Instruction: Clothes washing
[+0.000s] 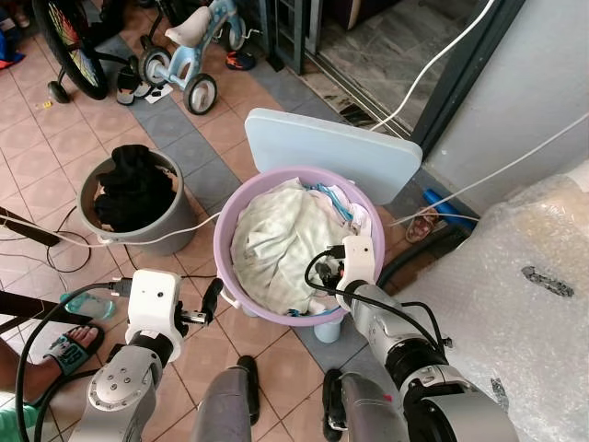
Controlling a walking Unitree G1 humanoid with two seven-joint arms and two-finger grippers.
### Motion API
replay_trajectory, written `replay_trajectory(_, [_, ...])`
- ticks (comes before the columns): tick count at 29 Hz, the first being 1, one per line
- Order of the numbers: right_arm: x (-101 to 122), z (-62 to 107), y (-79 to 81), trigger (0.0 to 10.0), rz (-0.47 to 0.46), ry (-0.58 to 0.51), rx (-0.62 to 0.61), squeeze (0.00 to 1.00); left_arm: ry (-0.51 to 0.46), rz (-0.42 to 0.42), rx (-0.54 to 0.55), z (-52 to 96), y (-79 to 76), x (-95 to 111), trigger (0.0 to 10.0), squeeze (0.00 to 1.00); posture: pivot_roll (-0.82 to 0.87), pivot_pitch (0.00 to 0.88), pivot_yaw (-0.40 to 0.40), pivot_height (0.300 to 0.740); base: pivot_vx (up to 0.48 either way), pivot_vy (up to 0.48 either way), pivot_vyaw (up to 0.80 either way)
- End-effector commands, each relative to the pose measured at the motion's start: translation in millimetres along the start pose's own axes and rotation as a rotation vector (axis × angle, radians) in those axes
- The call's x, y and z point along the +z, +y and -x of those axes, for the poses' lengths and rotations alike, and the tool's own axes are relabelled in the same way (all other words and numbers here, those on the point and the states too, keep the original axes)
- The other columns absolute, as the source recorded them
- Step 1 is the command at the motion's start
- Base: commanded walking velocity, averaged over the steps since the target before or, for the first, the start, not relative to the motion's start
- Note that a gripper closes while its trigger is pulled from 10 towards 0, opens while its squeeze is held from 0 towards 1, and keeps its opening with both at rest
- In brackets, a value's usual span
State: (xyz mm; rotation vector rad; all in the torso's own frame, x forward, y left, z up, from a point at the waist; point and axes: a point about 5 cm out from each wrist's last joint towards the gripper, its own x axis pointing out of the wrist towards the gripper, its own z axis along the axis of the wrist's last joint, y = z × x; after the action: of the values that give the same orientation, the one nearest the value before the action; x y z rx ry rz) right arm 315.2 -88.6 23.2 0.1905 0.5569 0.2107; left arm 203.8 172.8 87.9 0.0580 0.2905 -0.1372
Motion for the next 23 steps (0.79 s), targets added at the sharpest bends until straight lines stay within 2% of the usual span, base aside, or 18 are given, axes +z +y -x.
replay_trajectory(1, [-8,-0.3,5.3,0.0,-0.038,0.024,0.014,0.00,0.026,-0.008,0.008,1.4,0.3,-7,10.0,0.00,0.15,0.248,0.017,0.740,0.000,0.000,0.00])
replay_trajectory(6, [0,-2.1,9.1,0.0,-0.100,-0.005,0.032,0.00,0.019,-0.006,0.009,-2.1,-0.9,-6,10.0,0.00,0.14,0.242,0.013,0.740,0.000,0.000,0.00])
replay_trajectory(7, [12,-3.5,10.9,0.0,-0.149,-0.045,0.049,0.00,0.012,-0.003,0.006,-5.3,-2.9,-5,10.0,0.00,0.13,0.237,0.011,0.740,0.000,0.000,0.00])
replay_trajectory(8, [15,-3.8,10.9,0.0,-0.160,-0.057,0.053,0.00,0.009,-0.002,0.005,-6.5,-3.6,-5,10.0,0.00,0.13,0.236,0.010,0.740,0.000,0.000,0.00])
replay_trajectory(18, [35,-4.9,4.7,0.0,-0.236,-0.125,0.067,0.00,-0.006,-0.001,0.009,-13.8,-5.4,-5,10.0,0.00,0.11,0.221,-0.001,0.740,0.000,0.000,0.00])
replay_trajectory(21, [59,-3.1,5.4,0.0,-0.244,-0.220,0.096,0.00,-0.019,0.001,0.012,-18.6,-5.8,-4,10.0,0.00,0.10,0.207,-0.005,0.740,0.000,0.000,0.00])
replay_trajectory(23, [64,-2.2,5.8,0.0,-0.243,-0.243,0.103,0.00,-0.023,0.002,0.012,-19.6,-6.1,-4,10.0,0.00,0.10,0.207,-0.005,0.740,0.000,0.000,0.00])
